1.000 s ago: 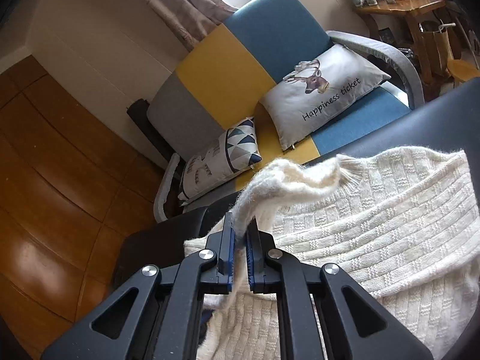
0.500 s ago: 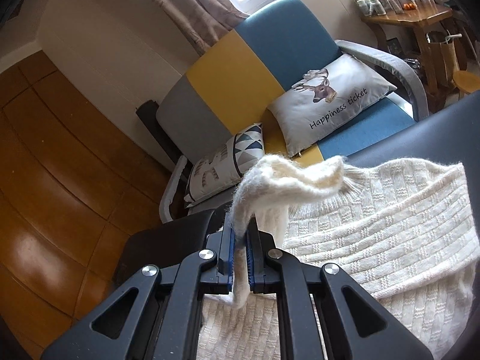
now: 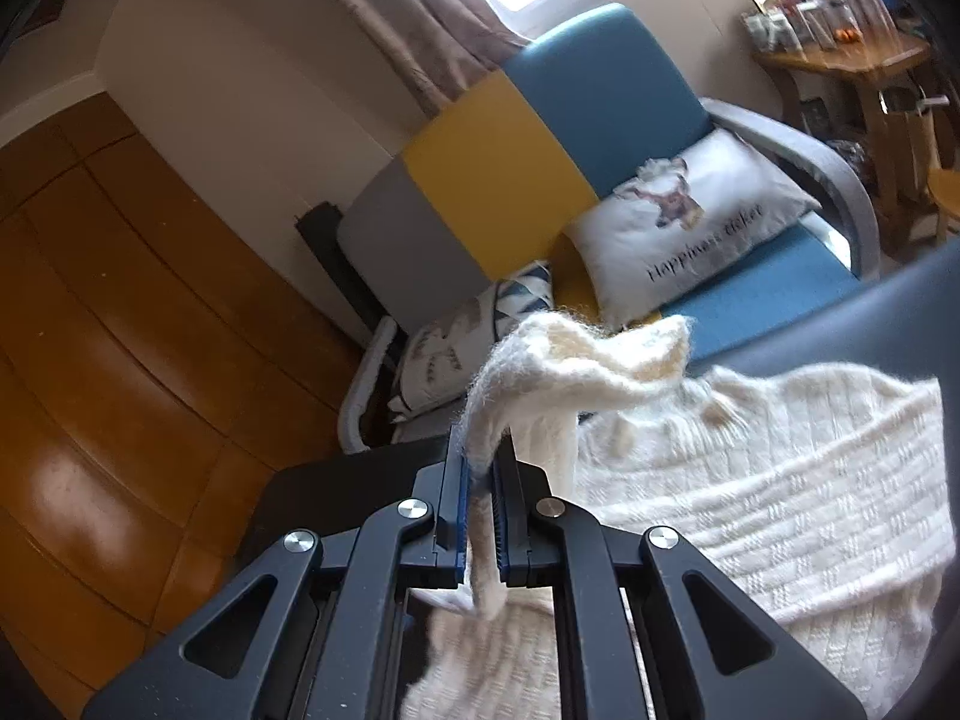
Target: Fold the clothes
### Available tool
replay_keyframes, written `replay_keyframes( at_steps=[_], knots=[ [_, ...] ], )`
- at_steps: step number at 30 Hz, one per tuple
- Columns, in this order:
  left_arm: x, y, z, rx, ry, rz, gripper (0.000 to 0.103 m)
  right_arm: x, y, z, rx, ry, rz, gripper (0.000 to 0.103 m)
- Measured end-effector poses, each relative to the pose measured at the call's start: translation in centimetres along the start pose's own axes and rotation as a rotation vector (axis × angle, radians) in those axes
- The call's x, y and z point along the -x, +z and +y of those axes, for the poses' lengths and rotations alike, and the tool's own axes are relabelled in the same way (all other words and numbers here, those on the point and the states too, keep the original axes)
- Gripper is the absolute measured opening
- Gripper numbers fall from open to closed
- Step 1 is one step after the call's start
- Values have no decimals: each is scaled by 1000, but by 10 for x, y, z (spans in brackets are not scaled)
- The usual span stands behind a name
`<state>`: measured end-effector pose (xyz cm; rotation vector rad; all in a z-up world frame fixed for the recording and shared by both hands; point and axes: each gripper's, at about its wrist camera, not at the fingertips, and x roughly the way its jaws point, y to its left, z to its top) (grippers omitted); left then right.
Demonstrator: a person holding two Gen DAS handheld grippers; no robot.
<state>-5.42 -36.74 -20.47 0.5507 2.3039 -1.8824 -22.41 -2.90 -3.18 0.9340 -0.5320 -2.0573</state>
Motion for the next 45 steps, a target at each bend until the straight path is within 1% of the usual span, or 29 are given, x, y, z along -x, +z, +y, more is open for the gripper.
replay_keyframes(
  at_steps=[3,6,9,13,16,17,20,22,23,25,27,30,32,36,37,39,41,42,45],
  knots=[
    [-15,-5,-1,29,16,-8,50,3,10,15,31,10,-12,7],
    [-27,-4,1,54,29,-40,53,2,17,24,47,16,-7,7],
    [-34,4,5,87,37,-83,53,2,20,32,70,28,-6,7],
    [-42,14,4,125,23,-103,53,5,22,39,94,49,-10,7],
    [-44,19,-1,123,14,-125,53,8,22,40,101,61,-16,7],
    [-43,21,-4,110,9,-133,53,10,22,40,105,62,-16,7],
    [-41,30,-12,28,38,-151,50,16,20,35,118,50,-25,7],
    [-39,37,-14,-28,58,-161,43,20,17,25,114,32,-29,7],
    [-38,39,-14,-54,71,-160,41,22,15,17,106,20,-29,7],
    [-40,41,-11,-95,108,-149,29,19,6,-6,68,-19,-11,7],
    [-40,41,-7,-126,142,-138,23,14,-8,-34,20,-70,23,7],
    [-37,40,3,-145,158,-121,23,4,-37,-81,-70,-143,88,7],
    [-36,39,6,-159,153,-111,22,-1,-55,-109,-133,-181,127,7],
    [-37,38,1,-186,152,-105,22,-6,-78,-143,-212,-205,164,7],
    [-37,36,-5,-214,152,-107,17,-8,-79,-144,-209,-211,173,7],
    [-38,29,-20,-295,146,-113,14,-11,-76,-141,-190,-220,184,7],
    [-38,22,-35,-375,140,-118,13,-12,-68,-132,-148,-222,183,7],
    [-38,18,-42,-415,136,-121,13,-8,-62,-122,-110,-215,167,7],
    [-42,10,-46,-504,179,-106,13,18,-42,-91,27,-147,41,7]
  ],
)
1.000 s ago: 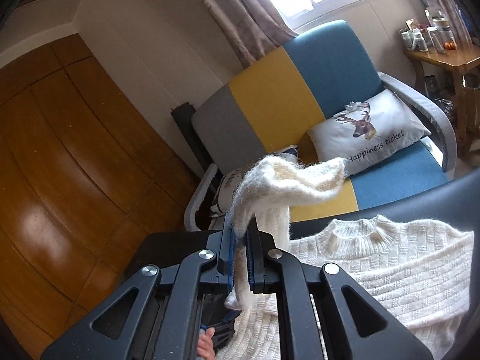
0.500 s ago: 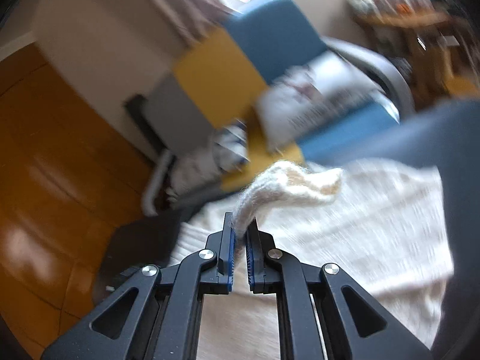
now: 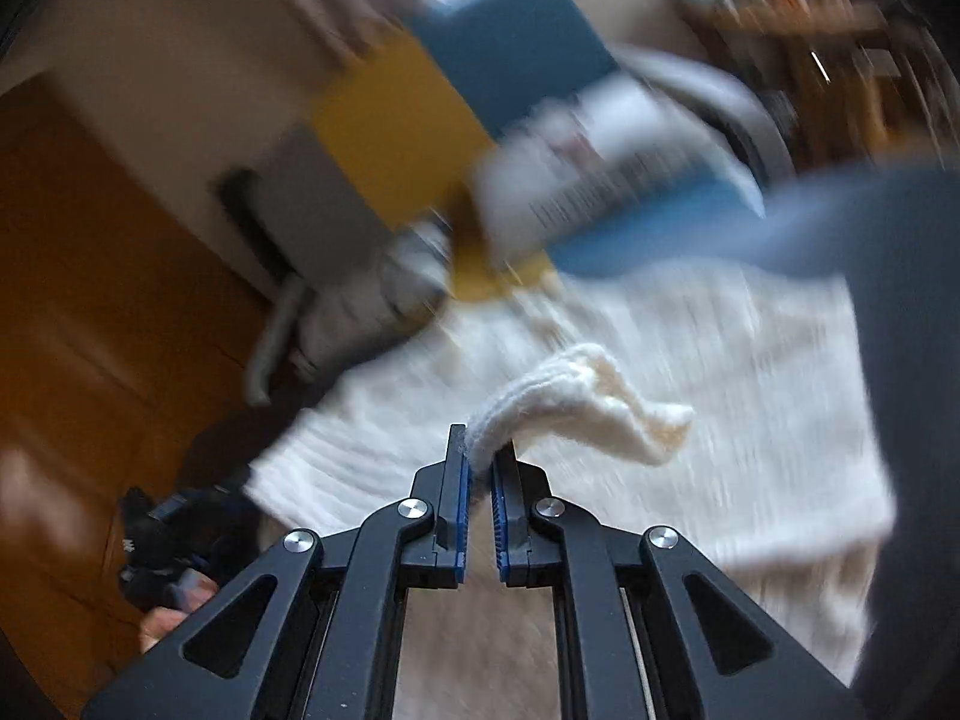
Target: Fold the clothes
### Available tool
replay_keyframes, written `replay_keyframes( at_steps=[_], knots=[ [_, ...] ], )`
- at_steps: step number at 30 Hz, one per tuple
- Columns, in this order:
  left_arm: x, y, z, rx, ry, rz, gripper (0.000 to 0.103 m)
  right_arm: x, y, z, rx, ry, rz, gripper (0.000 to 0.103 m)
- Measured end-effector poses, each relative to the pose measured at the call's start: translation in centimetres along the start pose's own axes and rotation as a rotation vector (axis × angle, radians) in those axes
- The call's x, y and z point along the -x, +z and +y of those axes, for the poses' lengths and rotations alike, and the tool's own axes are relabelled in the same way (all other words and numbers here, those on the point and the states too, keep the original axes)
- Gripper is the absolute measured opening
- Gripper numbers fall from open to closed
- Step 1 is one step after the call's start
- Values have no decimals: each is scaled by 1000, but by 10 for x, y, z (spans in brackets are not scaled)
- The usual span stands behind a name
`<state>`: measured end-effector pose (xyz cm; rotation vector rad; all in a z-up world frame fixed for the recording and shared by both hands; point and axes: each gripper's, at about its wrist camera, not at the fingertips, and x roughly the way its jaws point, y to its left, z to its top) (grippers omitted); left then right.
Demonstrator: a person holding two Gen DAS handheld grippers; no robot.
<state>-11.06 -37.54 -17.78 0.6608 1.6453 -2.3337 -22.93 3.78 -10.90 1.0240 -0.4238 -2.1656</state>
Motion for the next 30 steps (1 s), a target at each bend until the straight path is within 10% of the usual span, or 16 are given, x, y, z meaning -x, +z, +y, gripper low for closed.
replay_keyframes(
  at_steps=[8,21,30],
  knots=[
    [-3,-14,19,-72,123,57,13,-28,-43,-76,-190,-144,143,7],
    [-3,-17,29,26,72,120,16,-29,-60,-105,-344,-69,91,14],
    [3,-25,-4,-199,185,37,8,-30,-38,-49,-16,-310,88,11]
  ],
)
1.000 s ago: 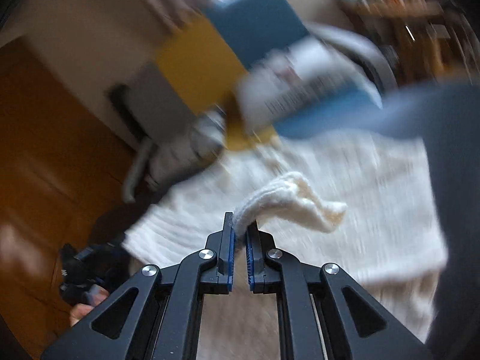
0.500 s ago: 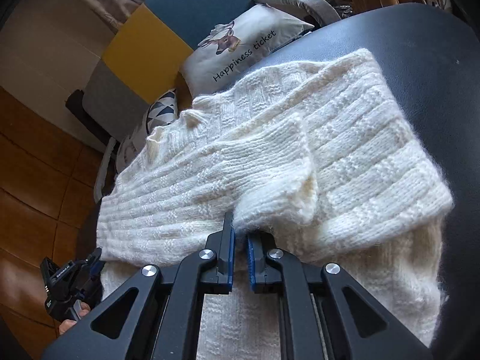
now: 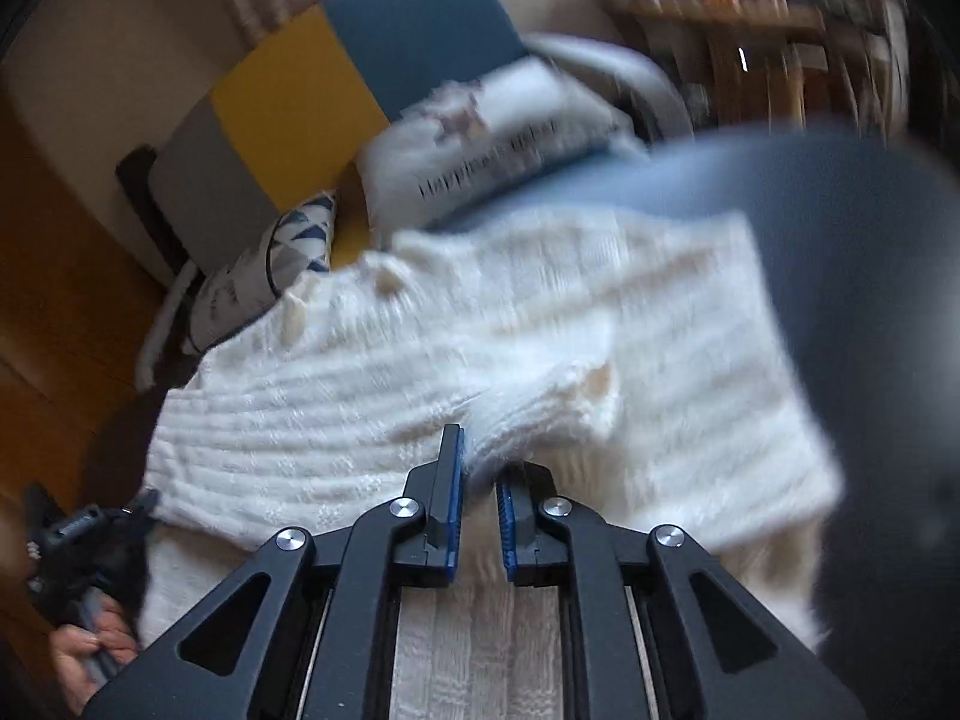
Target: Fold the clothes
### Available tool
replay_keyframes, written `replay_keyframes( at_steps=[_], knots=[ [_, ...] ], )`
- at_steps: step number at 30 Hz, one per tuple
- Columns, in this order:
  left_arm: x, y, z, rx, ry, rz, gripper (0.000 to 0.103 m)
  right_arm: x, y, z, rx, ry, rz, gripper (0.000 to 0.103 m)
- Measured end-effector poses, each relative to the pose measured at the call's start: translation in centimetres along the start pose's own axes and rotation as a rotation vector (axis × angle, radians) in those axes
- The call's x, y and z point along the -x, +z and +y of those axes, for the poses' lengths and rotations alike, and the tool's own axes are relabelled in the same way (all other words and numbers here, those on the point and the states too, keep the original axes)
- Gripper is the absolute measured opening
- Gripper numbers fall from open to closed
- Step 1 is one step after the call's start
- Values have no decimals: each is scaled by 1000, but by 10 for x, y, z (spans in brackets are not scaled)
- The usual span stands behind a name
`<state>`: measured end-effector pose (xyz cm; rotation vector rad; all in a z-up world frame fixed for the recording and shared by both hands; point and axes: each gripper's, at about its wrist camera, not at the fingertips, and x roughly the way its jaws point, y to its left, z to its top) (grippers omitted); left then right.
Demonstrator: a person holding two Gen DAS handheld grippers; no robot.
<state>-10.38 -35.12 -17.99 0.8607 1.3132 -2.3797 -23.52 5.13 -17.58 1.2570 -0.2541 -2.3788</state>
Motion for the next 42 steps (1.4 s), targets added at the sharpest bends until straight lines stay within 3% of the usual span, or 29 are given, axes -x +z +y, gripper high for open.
replay_keyframes(
  at_steps=[2,5,8,11,16,18,23,26,29,30,32,34,42],
  knots=[
    [7,-4,-11,-91,30,-45,8,0,3,6,51,-44,-7,11],
    [-2,-9,-8,-83,44,3,7,-2,7,14,121,-107,-10,11],
    [-3,-14,-3,-105,66,26,7,-21,-5,-2,53,-97,57,11],
    [-2,-11,-2,-89,41,42,7,-19,-7,-10,5,-60,49,11],
    [-8,1,22,154,-83,113,7,-20,-5,-7,21,-58,61,11],
    [-11,4,34,280,-132,142,12,-22,-8,-10,8,-43,63,11],
    [-10,5,36,368,-179,128,15,-20,-11,-13,-6,-24,64,11],
    [6,7,28,339,-169,18,7,-20,-11,-11,11,-29,61,11],
    [24,6,11,180,-69,-102,5,-22,-14,-14,5,-12,50,11],
    [22,4,10,142,-30,-100,5,-22,-14,-15,1,-5,49,11],
    [11,-1,22,166,-5,-38,5,-22,-13,-15,6,-7,51,11],
    [6,-3,34,216,-27,8,5,-20,-11,-14,13,-12,52,11],
    [10,4,46,233,-94,96,8,-21,-11,-21,-5,-2,47,11]
  ],
)
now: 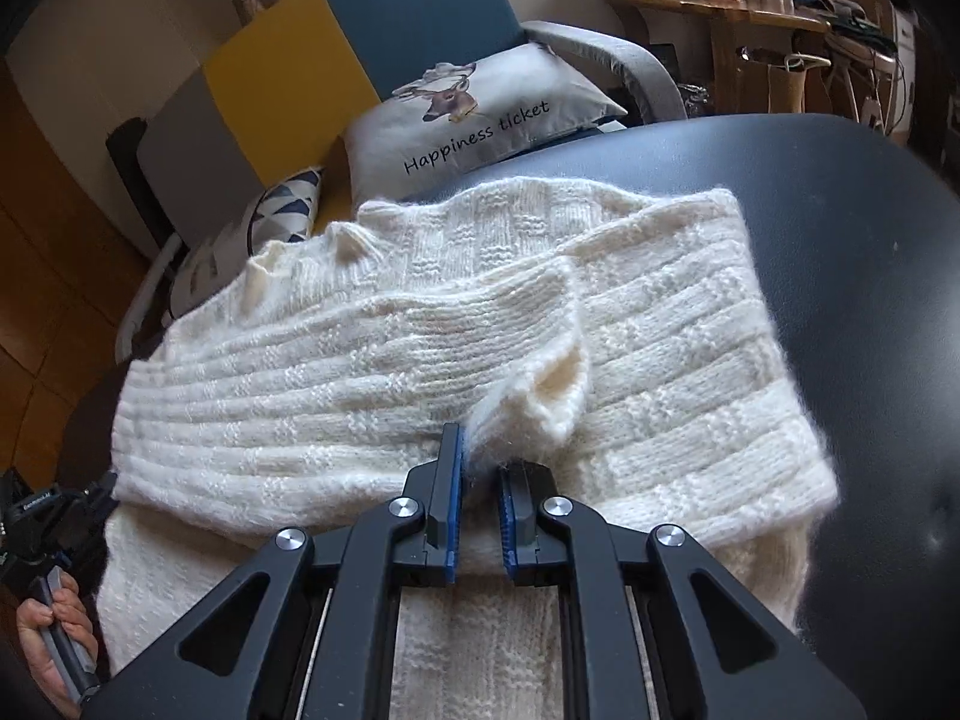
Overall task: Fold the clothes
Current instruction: 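Hold the cuff on the body with the right gripper while the left gripper holds the sleeve, then open both grippers and release the sleeves onto the sweater body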
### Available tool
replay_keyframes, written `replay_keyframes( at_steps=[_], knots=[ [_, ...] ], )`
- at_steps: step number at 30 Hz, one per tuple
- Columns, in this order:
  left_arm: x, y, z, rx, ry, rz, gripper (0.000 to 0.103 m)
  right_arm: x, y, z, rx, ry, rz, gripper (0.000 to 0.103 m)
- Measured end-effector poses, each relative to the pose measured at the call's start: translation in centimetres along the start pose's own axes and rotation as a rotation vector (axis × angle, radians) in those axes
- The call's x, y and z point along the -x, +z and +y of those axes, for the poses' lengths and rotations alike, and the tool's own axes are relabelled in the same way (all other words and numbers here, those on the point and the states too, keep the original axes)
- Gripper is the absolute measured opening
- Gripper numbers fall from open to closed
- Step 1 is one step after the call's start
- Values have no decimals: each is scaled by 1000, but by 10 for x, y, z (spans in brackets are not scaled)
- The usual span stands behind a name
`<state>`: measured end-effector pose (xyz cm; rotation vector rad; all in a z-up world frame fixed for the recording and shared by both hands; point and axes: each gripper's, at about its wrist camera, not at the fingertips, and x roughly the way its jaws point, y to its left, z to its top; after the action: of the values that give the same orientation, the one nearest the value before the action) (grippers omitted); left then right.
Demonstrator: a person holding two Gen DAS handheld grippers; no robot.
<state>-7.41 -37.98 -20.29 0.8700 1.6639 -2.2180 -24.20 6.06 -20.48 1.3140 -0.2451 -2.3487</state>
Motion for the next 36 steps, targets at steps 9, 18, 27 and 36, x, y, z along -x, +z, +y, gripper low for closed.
replay_keyframes(
  at_steps=[9,18,27,36],
  knots=[
    [44,5,-38,-75,-142,-55,17,0,5,-5,-29,15,17,11],
    [-35,-8,-47,-202,57,71,13,6,9,-3,-2,12,-2,11],
    [-36,-17,-41,-283,142,74,7,22,14,3,50,50,-61,11],
    [-14,-20,-61,-366,140,51,19,16,7,-28,-64,81,24,39]
  ],
)
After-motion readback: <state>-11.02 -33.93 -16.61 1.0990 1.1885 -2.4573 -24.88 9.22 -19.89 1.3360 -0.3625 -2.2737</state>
